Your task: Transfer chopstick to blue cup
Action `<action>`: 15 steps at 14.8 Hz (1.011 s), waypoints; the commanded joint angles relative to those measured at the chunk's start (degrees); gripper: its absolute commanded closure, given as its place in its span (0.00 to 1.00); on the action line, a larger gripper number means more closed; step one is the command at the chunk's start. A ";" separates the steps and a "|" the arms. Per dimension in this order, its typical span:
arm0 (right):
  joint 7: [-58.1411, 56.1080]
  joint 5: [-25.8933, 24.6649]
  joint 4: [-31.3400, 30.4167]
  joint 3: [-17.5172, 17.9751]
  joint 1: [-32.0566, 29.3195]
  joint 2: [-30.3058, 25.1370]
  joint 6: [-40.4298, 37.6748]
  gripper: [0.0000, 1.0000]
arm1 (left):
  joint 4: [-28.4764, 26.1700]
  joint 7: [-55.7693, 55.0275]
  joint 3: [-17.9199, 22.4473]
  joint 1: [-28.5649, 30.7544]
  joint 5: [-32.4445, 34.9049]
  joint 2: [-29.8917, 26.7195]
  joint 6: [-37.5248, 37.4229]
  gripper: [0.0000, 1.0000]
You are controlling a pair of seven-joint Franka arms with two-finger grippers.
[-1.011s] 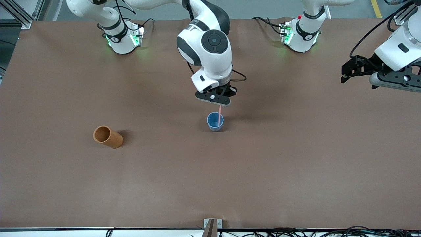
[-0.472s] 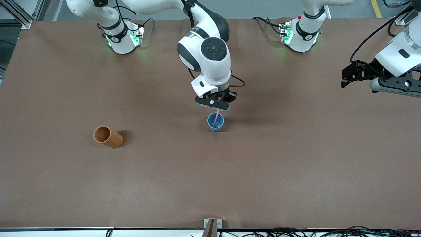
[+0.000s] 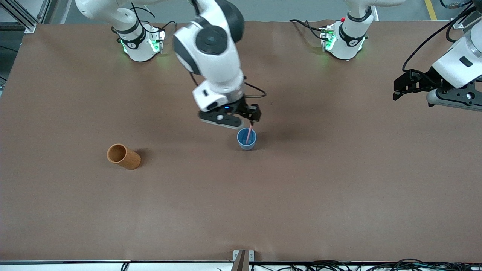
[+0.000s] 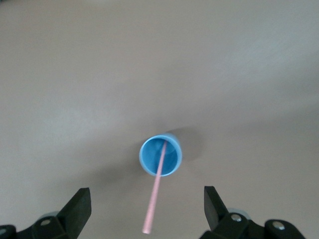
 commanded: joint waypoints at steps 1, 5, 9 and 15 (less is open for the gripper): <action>-8.20 -0.51 -2.54 0.88 -6.96 -7.72 -6.27 0.00 | 0.55 0.25 -0.01 0.33 -0.58 0.15 -0.02 0.00; -20.34 -3.48 -4.99 0.88 -16.63 -14.76 -13.23 0.00 | 0.55 0.25 -0.01 0.33 -0.76 0.15 0.24 0.00; -30.09 -8.69 -15.43 0.97 -25.15 -23.72 -12.98 0.00 | 0.90 -0.37 -0.01 0.24 -0.76 0.42 0.51 0.00; -43.11 -8.69 -25.90 1.05 -35.62 -32.87 -10.34 0.00 | 0.90 -0.37 -0.01 0.24 -0.84 0.59 0.51 0.00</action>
